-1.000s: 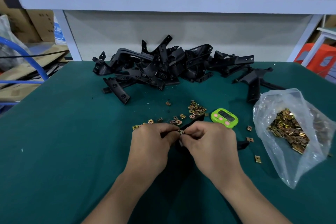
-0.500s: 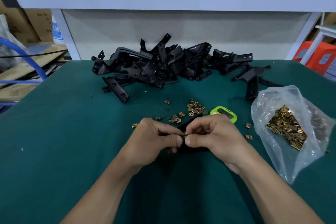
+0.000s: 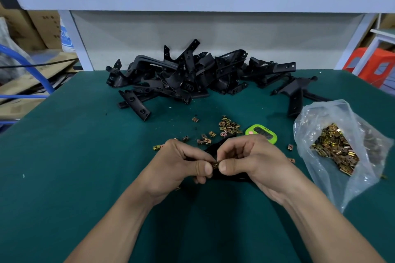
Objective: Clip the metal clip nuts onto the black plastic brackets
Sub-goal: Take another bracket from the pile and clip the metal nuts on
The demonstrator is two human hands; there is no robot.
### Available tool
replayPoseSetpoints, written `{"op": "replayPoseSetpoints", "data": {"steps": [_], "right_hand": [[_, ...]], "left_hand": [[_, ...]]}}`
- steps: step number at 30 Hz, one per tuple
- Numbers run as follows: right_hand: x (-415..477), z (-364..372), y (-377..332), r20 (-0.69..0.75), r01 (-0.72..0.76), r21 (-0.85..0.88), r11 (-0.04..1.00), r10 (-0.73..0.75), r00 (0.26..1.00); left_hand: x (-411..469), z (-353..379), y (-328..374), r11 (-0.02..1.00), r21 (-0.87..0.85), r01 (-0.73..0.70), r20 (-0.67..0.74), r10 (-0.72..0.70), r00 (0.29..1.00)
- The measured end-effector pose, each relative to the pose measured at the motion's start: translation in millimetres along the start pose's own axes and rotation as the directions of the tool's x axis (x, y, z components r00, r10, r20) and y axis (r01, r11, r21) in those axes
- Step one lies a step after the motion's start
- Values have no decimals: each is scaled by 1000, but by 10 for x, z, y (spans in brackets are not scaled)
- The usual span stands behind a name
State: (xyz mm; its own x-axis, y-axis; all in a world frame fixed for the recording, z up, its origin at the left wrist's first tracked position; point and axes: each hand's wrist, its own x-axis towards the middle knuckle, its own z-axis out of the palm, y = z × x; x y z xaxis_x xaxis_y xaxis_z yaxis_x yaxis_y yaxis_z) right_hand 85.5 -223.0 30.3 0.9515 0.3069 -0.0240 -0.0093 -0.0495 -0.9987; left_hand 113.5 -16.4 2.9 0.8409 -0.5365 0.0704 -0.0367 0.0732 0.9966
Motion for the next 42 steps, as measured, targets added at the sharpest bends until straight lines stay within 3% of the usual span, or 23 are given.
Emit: {"op": "replayPoseSetpoints", "data": {"steps": [7, 13, 18, 23, 29, 34, 42], "right_hand": [[2, 31, -28, -30, -23, 41, 999, 25, 999], [26, 56, -16, -239, 29, 20, 999, -23, 971], [46, 94, 21, -329, 65, 19, 998, -55, 943], [33, 65, 8, -268, -3, 66, 998, 21, 963], [-44, 28, -46, -113, -11, -278, 961, -21, 993], [-60, 2, -91, -116, -15, -542, 840, -57, 992], [-51, 29, -56, -117, 34, -610, 791, -133, 984]], "left_hand": [[10, -3, -5, 999, -54, -9, -16, 8, 1000], [73, 151, -58, 996, -29, -80, -201, 73, 977], [91, 195, -76, 990, 66, -127, -292, 141, 946], [73, 153, -65, 996, -20, -83, -220, 76, 973], [39, 65, -47, 994, 98, -57, -154, 72, 986], [43, 56, -58, 972, 234, 8, -130, 23, 991], [38, 57, -63, 951, 308, 4, -159, 47, 986]]}}
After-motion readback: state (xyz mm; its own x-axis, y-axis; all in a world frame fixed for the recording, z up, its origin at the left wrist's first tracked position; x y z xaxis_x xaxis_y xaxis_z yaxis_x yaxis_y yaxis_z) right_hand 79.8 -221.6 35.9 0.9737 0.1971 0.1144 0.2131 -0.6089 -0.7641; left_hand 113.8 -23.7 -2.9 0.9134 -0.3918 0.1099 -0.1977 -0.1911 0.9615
